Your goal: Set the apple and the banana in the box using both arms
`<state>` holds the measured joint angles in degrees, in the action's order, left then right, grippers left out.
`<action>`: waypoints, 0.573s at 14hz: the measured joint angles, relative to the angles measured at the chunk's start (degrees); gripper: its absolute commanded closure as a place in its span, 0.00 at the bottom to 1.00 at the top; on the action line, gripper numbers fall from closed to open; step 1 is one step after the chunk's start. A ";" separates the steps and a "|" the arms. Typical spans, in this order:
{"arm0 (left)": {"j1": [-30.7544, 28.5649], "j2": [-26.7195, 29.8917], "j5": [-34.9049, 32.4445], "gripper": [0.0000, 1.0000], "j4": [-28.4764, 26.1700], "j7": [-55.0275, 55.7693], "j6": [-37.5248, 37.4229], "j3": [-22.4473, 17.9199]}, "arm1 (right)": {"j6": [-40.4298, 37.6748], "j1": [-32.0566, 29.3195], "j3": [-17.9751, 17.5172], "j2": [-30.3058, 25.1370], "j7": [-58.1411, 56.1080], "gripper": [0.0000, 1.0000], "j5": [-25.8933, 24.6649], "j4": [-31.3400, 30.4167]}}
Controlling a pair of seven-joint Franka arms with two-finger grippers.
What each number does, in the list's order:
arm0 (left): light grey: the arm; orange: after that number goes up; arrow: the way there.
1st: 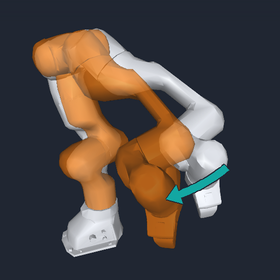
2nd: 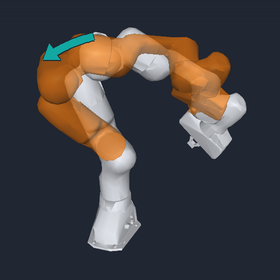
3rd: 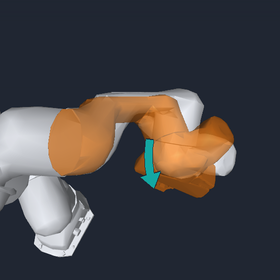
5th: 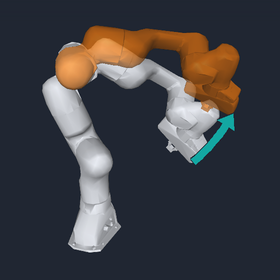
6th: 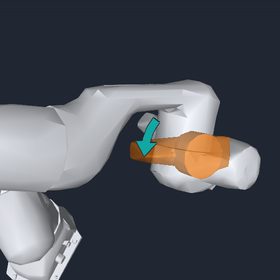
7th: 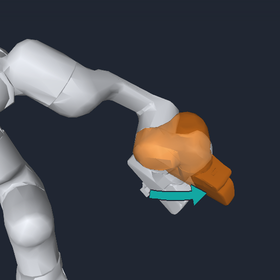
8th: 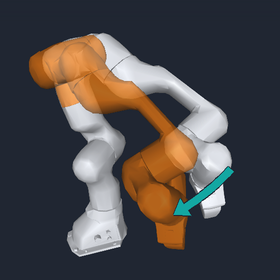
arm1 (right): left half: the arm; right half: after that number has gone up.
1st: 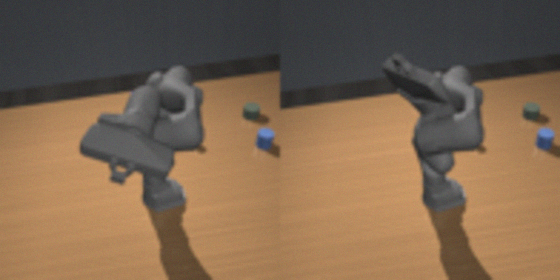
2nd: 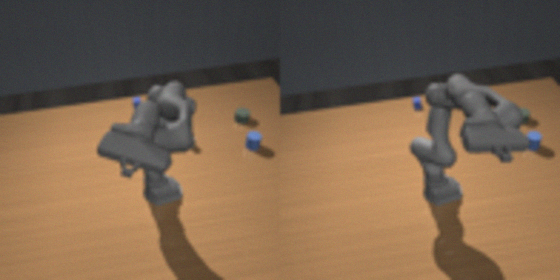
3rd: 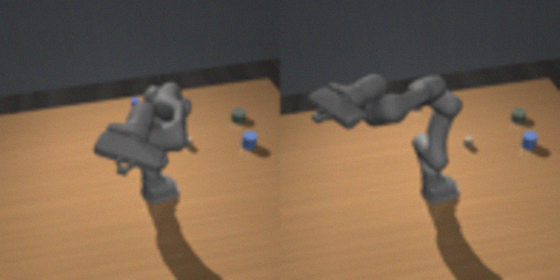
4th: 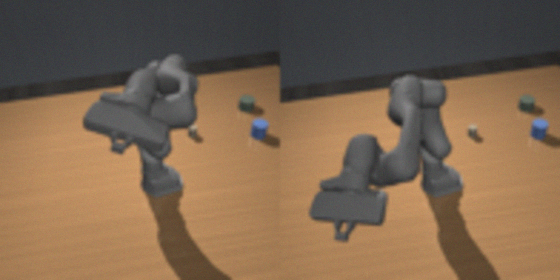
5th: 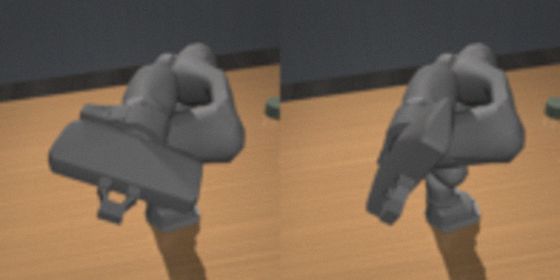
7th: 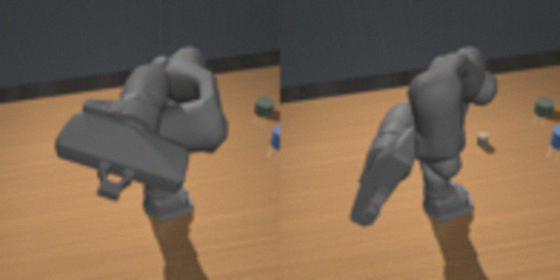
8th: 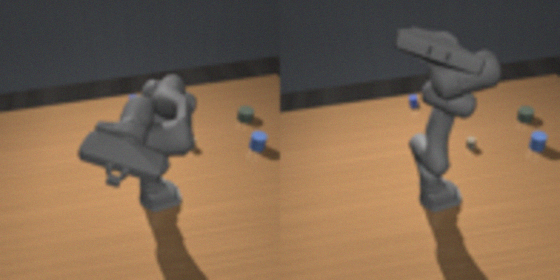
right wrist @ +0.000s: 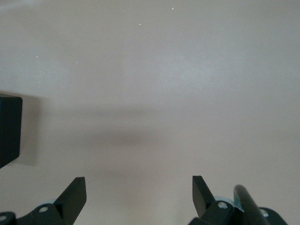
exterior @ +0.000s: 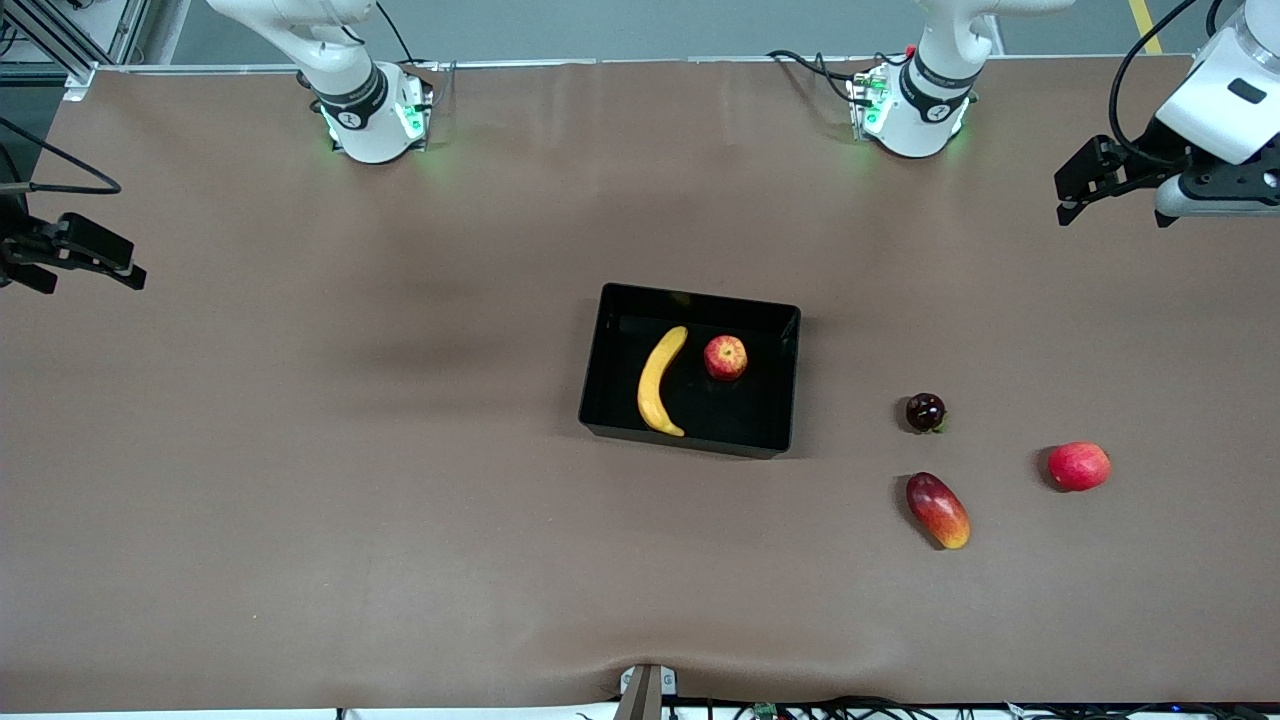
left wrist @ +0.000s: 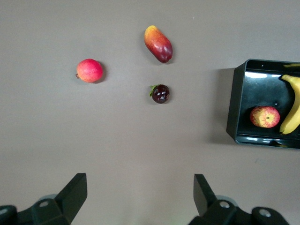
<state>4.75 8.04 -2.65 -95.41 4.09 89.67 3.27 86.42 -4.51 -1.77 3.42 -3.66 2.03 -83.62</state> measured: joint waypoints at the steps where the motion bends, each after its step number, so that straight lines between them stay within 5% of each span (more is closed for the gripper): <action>1: -0.12 0.00 0.00 0.00 0.06 0.00 0.00 -0.01 | 0.00 0.00 0.00 0.00 0.00 0.00 0.00 0.00; 8: -0.27 -0.07 0.01 0.00 0.42 0.57 0.00 -0.01 | -0.06 -0.01 0.02 0.00 0.00 0.00 0.00 0.00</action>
<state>4.48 7.97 -2.65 -94.99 4.66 89.67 3.26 86.36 -4.52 -1.75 3.42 -3.66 2.03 -83.62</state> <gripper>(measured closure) 0.000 0.000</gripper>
